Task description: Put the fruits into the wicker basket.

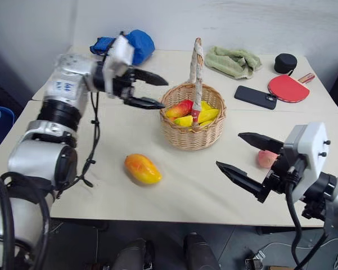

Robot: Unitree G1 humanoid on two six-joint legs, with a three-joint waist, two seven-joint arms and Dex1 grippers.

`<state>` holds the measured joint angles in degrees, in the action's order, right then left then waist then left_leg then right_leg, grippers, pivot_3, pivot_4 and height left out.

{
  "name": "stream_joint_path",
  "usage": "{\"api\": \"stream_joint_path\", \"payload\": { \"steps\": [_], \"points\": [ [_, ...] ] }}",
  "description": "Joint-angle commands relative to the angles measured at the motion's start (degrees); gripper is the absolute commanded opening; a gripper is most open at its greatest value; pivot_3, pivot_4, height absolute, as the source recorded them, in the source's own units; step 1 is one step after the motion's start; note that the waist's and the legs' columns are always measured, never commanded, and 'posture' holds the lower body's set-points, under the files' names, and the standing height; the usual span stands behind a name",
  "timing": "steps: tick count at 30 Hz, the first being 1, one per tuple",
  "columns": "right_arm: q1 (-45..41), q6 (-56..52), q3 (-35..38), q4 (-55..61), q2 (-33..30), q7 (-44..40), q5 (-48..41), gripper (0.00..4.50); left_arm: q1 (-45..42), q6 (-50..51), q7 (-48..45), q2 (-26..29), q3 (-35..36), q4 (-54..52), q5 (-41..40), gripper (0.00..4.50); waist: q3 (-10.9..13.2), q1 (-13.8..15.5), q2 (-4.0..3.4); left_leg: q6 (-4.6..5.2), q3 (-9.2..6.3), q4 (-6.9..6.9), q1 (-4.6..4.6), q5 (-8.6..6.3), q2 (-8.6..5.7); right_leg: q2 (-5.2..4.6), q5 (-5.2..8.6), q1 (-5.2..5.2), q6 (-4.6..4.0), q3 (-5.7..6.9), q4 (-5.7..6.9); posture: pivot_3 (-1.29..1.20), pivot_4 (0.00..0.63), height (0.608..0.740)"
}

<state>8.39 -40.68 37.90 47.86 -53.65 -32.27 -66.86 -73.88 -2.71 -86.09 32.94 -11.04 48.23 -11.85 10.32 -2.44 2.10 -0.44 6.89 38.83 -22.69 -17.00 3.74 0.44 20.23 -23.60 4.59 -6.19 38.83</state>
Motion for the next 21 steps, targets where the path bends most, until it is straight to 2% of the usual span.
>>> {"api": "stream_joint_path", "payload": {
  "steps": [1, 4, 8, 13, 17, 21],
  "points": [
    [-0.2, 1.3, 0.3, 0.4, -0.5, -1.2, 0.2, 4.50, 6.6, -3.3, -6.4, 8.9, -13.2, -14.7, -7.9, 3.44, 0.0, -0.1, 0.00, -0.02, -0.02, -0.02, 0.10, -0.01, 0.02, -0.02, 0.00, 0.05, 0.00, 0.01, 0.07, 0.00, 0.150, 0.740],
    [-0.2, 1.4, -0.3, 0.3, -0.4, -1.3, 0.4, 4.50, 11.7, -9.8, -6.4, 12.9, -19.4, -19.6, -9.8, 3.44, 0.0, 0.7, 0.01, -0.02, -0.10, 0.05, 0.19, -0.04, 0.02, -0.07, 0.00, 0.18, 0.00, 0.08, 0.10, 0.00, 0.150, 0.740],
    [0.1, 1.3, -0.3, 0.8, -0.2, -0.9, 0.0, 4.50, 14.1, -16.8, -6.4, 10.7, -22.5, -17.9, -6.2, 3.44, 0.0, 1.1, 0.01, 0.13, -0.13, 0.21, 0.11, -0.08, -0.04, -0.11, 0.01, 0.32, -0.01, 0.14, -0.13, 0.00, 0.150, 0.740],
    [0.8, 1.2, 0.0, 1.4, 0.1, 0.2, -0.4, 4.50, 15.1, -15.1, -6.4, 8.2, -24.5, -18.0, -6.3, 3.44, 0.0, 0.7, 0.01, 0.20, -0.11, 0.21, 0.04, -0.09, -0.06, -0.06, 0.01, 0.32, -0.01, 0.11, -0.24, 0.00, 0.150, 0.740],
    [1.2, 1.4, -0.1, 1.7, 0.1, 1.1, -0.3, 4.50, 15.0, -13.9, -6.4, 10.2, -29.6, -19.9, -7.4, 3.44, 0.0, 0.2, 0.01, 0.17, -0.06, 0.17, 0.06, -0.07, -0.03, 0.00, 0.01, 0.25, -0.02, 0.02, -0.17, 0.00, 0.150, 0.740],
    [1.1, 1.4, 0.3, 1.4, 0.1, 1.9, -0.7, 4.50, 15.2, -16.9, -6.4, 11.9, -34.0, -18.6, -3.5, 3.44, 0.0, 0.0, 0.01, 0.16, -0.07, 0.16, 0.06, -0.07, -0.02, 0.01, 0.01, 0.24, -0.02, 0.02, -0.16, 0.00, 0.150, 0.740]
  ]
}}
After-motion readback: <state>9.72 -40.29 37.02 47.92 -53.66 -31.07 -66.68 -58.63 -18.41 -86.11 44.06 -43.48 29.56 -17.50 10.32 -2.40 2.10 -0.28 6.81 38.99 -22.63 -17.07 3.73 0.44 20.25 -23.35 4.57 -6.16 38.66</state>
